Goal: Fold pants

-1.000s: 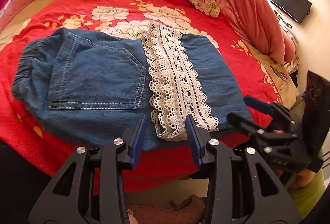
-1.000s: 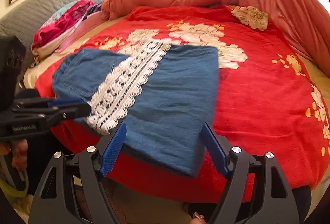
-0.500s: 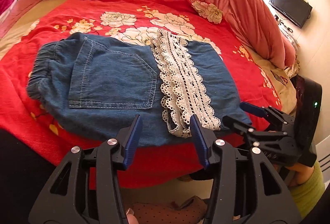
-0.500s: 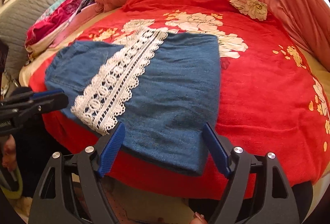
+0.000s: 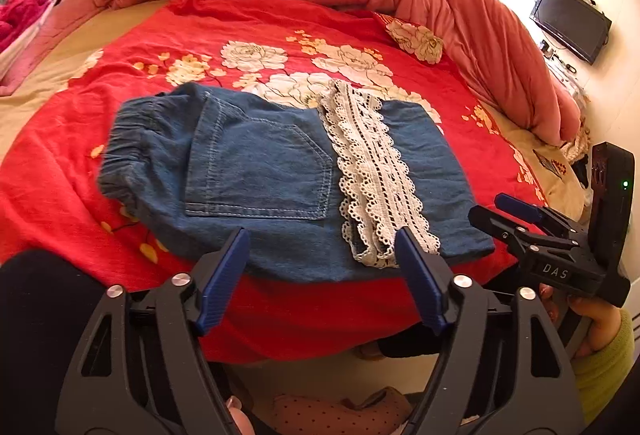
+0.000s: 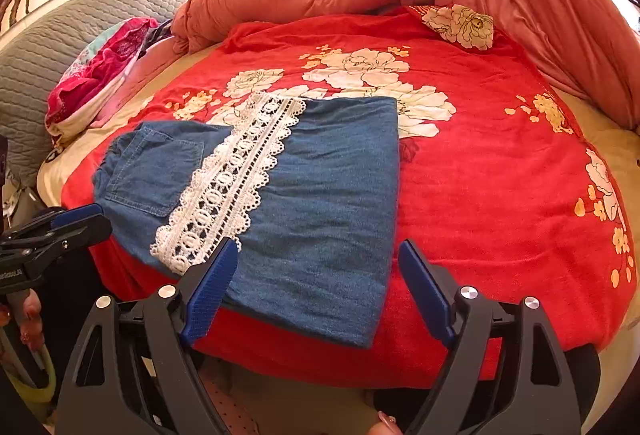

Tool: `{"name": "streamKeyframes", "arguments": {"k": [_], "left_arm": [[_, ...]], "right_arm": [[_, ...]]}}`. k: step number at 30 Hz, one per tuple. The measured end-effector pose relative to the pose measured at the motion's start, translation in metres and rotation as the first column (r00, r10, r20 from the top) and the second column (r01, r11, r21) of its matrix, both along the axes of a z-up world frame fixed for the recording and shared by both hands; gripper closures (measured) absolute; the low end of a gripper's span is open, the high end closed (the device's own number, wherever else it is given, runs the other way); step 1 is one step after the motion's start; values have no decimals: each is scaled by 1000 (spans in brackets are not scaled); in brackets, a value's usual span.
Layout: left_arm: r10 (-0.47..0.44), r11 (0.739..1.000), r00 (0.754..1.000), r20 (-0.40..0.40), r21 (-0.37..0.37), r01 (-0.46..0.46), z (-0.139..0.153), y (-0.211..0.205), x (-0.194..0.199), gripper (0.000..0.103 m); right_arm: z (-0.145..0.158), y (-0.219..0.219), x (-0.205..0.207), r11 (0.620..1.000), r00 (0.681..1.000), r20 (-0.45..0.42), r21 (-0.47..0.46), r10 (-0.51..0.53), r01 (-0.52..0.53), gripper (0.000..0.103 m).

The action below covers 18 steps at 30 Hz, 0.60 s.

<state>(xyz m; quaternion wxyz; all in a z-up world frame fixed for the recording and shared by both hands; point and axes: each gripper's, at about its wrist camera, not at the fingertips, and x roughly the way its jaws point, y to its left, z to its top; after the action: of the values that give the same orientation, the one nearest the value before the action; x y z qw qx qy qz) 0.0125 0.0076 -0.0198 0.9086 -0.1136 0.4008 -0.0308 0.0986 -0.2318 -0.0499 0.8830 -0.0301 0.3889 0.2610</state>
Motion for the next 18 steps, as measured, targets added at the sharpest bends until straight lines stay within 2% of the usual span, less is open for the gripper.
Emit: {"name": "streamKeyframes", "arguments": {"k": [2, 3, 11, 13, 18], "left_arm": [[9, 1000, 1000, 7, 6, -9, 1, 2, -2, 26], [14, 1000, 1000, 11, 10, -14, 2, 4, -2, 23], [28, 1000, 1000, 13, 2, -28, 3, 14, -2, 10], [37, 999, 999, 15, 10, -37, 2, 15, -2, 9], [63, 998, 998, 5, -14, -63, 0, 29, -1, 9]], "right_arm": [[2, 2, -1, 1000, 1000, 3, 3, -5, 5, 11], [3, 2, -1, 1000, 1000, 5, 6, -8, 8, 10], [7, 8, 2, 1000, 1000, 4, 6, -10, 10, 9], [9, 10, 4, 1000, 1000, 7, 5, -12, 12, 5], [20, 15, 9, 1000, 1000, 25, 12, -8, 7, 5]]}}
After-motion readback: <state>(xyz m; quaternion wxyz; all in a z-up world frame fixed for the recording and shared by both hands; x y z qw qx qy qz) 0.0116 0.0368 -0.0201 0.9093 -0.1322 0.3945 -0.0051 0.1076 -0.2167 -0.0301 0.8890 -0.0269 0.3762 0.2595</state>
